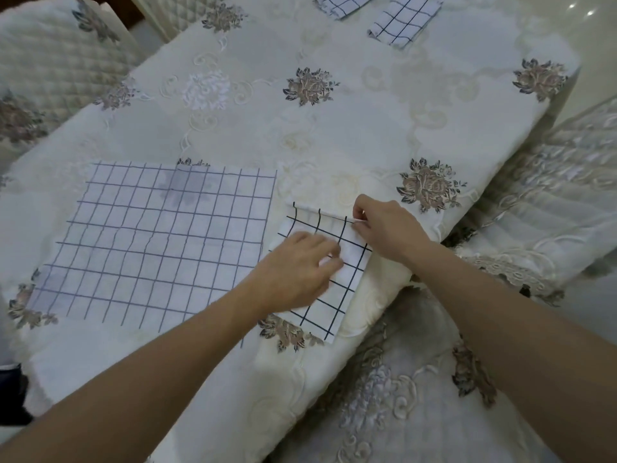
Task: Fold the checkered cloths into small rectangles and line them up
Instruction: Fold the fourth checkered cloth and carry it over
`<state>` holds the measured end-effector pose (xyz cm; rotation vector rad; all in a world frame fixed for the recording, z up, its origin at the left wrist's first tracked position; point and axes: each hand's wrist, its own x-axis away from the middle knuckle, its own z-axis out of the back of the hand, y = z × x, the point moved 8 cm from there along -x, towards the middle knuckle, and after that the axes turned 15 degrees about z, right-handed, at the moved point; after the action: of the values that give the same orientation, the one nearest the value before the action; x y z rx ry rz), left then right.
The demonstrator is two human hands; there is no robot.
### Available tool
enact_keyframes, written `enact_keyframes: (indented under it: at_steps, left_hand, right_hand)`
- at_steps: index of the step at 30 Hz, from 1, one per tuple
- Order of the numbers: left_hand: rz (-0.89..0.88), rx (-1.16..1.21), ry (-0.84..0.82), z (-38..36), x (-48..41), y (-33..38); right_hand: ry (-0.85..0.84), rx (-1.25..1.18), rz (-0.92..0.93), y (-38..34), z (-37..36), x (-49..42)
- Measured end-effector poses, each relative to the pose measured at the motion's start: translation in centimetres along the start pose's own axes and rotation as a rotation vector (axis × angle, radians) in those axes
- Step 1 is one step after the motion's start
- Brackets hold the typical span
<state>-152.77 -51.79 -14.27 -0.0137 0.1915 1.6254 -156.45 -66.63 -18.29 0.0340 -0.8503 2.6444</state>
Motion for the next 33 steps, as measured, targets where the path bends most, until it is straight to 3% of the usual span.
enact_keyframes:
  at_steps: [2,9,19,25,30,33]
  left_hand:
    - [-0.041,0.011,-0.090,-2.0,2.4,1.7]
    - [0.102,0.016,-0.148,-5.7,3.0,2.0]
    - [0.230,0.003,-0.117,-6.6,3.6,2.7]
    - [0.288,0.010,-0.116,-7.3,4.3,2.8]
    - [0.373,0.042,-0.157,-7.6,4.6,2.4]
    - [0.413,0.043,-0.081,-5.2,7.1,1.9]
  right_hand:
    - [-0.014,-0.004,-0.002,0.1,-0.2,-0.1]
    - [-0.010,-0.032,-0.035,1.1,-0.8,-0.3]
    - [0.072,-0.201,-0.064,-0.2,-0.3,0.3]
    - [0.243,-0.253,0.039,-5.6,-0.3,4.5]
    - [0.271,-0.216,0.125,-7.9,-4.6,7.2]
    - [0.274,-0.164,0.148,-8.5,-5.8,7.6]
